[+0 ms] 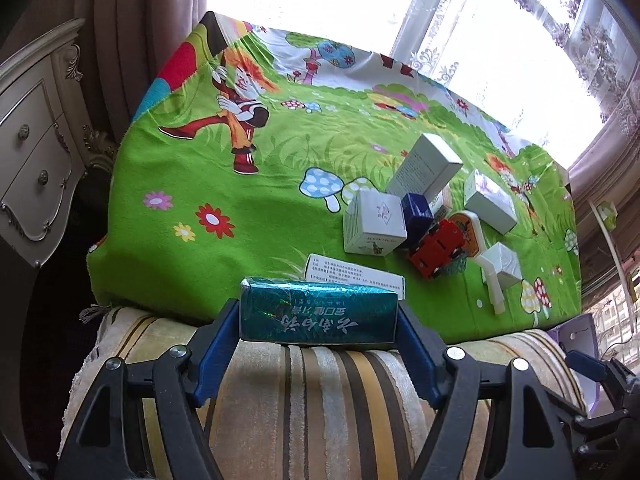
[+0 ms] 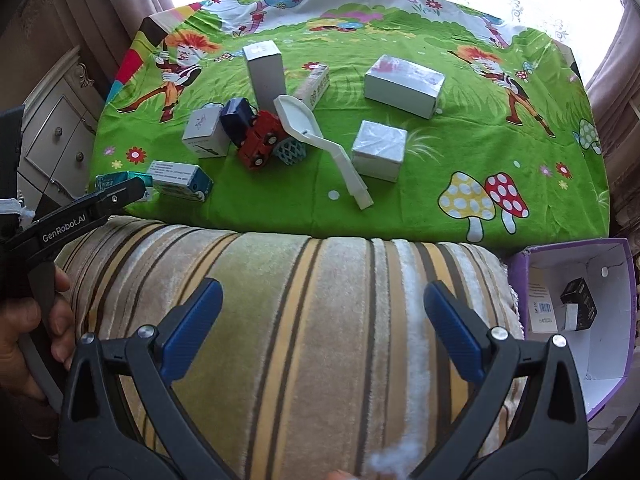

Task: Organize rigid objects
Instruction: 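Grasp the teal box with the left tool and lift it, then grasp the white printed-text box with the right tool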

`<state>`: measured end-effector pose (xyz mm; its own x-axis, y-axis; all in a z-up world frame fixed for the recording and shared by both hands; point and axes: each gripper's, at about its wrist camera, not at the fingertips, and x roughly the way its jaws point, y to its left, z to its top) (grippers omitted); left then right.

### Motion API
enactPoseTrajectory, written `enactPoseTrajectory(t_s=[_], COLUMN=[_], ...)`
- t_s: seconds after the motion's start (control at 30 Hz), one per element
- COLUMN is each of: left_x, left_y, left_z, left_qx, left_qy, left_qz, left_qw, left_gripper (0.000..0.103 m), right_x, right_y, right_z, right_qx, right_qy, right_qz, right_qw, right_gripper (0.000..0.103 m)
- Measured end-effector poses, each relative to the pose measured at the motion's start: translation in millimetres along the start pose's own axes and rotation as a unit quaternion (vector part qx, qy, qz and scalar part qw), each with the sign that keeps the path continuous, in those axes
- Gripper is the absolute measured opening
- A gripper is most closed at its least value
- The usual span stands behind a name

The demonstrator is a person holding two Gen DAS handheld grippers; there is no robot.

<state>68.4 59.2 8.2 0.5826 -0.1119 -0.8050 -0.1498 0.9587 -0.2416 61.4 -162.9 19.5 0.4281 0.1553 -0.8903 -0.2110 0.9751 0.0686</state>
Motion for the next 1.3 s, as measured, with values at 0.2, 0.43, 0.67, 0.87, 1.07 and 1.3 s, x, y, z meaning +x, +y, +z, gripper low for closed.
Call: enactPoseTrajectory(t_s=[0.2, 0.43, 0.67, 0.87, 1.07, 1.3], left_x=[-16.8, -29.4, -30.6, -31.3, -34.1, -29.3], left_y=[21.9, 58.2, 83.1, 96.5, 104.5, 100.7], left_z=[12.5, 18.8, 17.5, 12.7, 8.6, 9.2], left_qx=[-0.043, -0.112, -0.157, -0.187, -0.205, -0.197], left_qy=[-0.05, -0.095, -0.111, -0.119, -0.13, -0.126], left_qz=[-0.013, -0.029, -0.036, -0.038, -0.031, -0.022], left_qw=[0.9978, 0.9887, 0.9808, 0.9744, 0.9696, 0.9721], left_gripper=[0.075, 0.075, 0.075, 0.075, 0.075, 0.075], right_x=[13.9, 37.3, 59.3, 68.8, 83.1, 99.5], right_y=[37.1, 77.6, 106.5, 121.3, 130.5, 126.5], right_z=[21.4, 42.6, 57.5, 70.3, 79.8, 80.0], right_qx=[0.0, 0.003, 0.008, 0.014, 0.018, 0.02], right_qy=[0.001, 0.013, 0.026, 0.019, 0.023, 0.039], right_qz=[0.02, 0.026, 0.023, 0.015, -0.005, -0.02], right_qw=[1.0, 1.0, 0.999, 1.0, 1.0, 0.999], right_gripper=[0.101, 0.101, 0.101, 0.101, 0.101, 0.095])
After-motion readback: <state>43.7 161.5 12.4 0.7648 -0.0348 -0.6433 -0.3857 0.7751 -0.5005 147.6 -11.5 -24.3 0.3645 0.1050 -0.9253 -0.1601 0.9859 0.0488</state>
